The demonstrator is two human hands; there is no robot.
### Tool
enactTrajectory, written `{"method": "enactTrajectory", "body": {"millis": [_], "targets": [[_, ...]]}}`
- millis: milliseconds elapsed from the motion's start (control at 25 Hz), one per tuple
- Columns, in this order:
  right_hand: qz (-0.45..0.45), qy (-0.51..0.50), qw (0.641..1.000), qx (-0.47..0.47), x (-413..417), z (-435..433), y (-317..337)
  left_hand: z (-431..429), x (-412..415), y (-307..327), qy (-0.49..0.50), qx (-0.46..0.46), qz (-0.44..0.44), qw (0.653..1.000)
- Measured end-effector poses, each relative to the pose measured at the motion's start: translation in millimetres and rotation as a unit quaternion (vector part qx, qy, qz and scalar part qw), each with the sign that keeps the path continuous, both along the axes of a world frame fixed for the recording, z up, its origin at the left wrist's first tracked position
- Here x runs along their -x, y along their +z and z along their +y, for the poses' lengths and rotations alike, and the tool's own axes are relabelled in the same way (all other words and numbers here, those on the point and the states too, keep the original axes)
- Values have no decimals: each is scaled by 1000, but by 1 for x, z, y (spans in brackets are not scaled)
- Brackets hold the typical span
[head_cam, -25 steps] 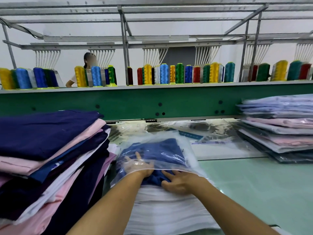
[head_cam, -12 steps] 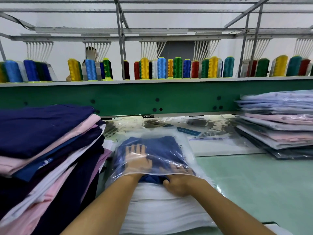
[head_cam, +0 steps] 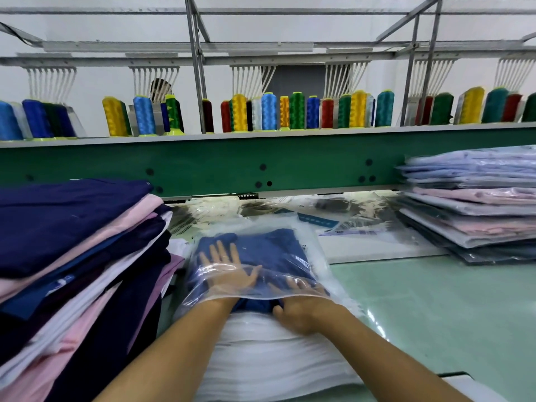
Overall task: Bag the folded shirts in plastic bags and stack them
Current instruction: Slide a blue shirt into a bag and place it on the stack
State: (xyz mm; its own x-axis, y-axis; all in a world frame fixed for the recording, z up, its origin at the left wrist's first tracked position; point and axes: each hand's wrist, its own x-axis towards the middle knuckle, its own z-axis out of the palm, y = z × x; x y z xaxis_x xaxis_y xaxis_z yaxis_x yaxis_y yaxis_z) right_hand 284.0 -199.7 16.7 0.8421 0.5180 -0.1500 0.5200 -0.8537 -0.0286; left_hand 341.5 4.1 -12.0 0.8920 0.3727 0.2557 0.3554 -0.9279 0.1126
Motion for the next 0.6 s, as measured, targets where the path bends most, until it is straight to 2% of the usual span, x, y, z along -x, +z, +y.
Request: {"method": "enactTrajectory", "body": {"millis": [80,240,360,400,520,600], "targets": [[-9,3,1000,-9,-2,3,1,-7,7,0,-35,-79,22,996],[-55,15,998,6,3,4,9,-23,29,17,-72,23,139,987],[-64,-58,996,23,-2,11,21,-37,60,27,-112,9,188,976],[-47,-47,998,5,-2,6,18,-41,72,30,-126,0,195,973],[-88,19,994,-64,6,-4,15,-45,107,45,-173,11,188,967],[-105,55,988,-100,16,-17,15,-43,128,53,-217,-48,190,956]]}}
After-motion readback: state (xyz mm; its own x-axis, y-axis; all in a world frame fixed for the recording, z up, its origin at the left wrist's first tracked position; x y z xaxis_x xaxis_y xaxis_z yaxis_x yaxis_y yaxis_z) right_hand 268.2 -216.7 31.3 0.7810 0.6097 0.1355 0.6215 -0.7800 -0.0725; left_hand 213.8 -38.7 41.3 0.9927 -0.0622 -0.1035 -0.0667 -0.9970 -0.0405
